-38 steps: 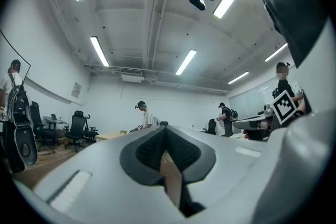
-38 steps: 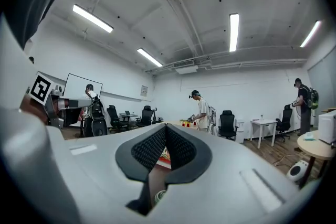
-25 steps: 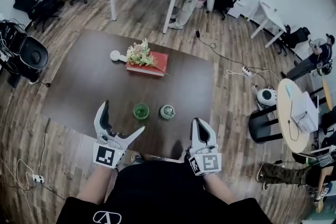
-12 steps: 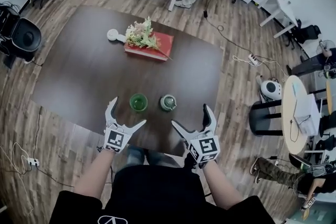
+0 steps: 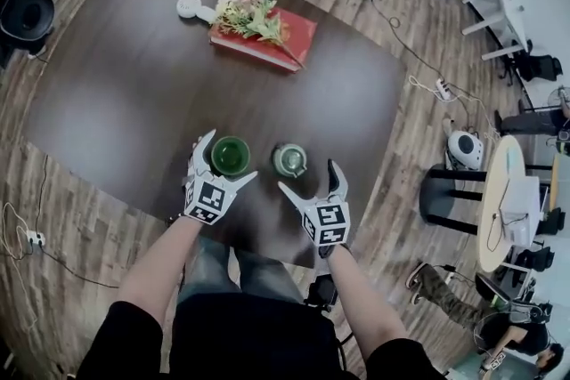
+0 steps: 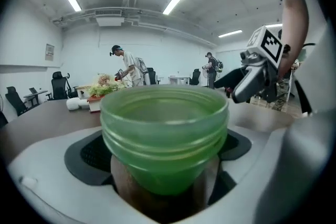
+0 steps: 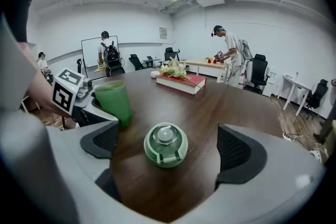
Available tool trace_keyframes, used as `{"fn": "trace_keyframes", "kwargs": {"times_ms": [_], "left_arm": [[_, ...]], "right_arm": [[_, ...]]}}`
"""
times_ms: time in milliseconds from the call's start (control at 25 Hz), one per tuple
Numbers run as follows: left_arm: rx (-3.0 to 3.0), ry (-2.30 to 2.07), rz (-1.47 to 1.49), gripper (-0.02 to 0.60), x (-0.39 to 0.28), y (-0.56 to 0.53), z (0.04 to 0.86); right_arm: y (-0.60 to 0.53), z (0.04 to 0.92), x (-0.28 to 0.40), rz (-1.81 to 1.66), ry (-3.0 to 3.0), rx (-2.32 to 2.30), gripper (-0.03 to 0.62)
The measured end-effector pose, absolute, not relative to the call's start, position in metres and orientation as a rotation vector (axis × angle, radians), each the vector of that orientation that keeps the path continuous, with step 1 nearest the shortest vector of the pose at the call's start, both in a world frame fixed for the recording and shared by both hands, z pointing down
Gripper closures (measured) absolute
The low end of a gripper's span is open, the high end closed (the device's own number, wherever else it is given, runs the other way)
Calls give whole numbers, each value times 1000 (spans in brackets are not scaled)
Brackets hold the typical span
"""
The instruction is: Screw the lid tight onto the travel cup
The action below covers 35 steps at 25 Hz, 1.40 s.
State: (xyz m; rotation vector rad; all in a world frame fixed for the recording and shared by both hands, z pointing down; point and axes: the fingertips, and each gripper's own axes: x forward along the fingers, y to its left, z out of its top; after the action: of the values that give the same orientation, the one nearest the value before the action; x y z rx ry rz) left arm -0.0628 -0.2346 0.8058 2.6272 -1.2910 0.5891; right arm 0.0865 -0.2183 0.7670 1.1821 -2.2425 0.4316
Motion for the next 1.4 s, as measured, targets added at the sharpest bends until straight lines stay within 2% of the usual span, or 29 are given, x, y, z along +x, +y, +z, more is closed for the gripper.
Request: {"fn": "trace_keyframes", "kwargs": {"times_ms": [80,120,200,240,320,400,1000,1200,1400], "left_arm": [[2608,-1278,596,9,-62,-237,816],[2600,-1273,591,44,-62,-239,818],[2590,-1260,586,67,-61,-243,820],[2587,-1244,590,104,-60,-245,821],[2582,-1216,594,160,-58,-248,823],[2583,-1203,593,169,-57,-251,823],[2604,-1193,615,170,-58,-252,817],[2638,-1101,640,170,-59,-240,786],[2667,-932,670,170,-48,-214,730]], "right_arm": [[-228,796,84,473,-2210,1167,-3],[-232,808,82,490,-2197,1158,-3],[-239,825,77,509,-2187,1133,0],[-242,831,74,507,-2187,1118,4],[-246,838,69,475,-2194,1093,70],[-248,842,67,419,-2200,1091,154],[-249,839,66,350,-2204,1071,152],[-252,782,62,284,-2325,998,153],[-235,666,60,212,-2504,876,152]]}}
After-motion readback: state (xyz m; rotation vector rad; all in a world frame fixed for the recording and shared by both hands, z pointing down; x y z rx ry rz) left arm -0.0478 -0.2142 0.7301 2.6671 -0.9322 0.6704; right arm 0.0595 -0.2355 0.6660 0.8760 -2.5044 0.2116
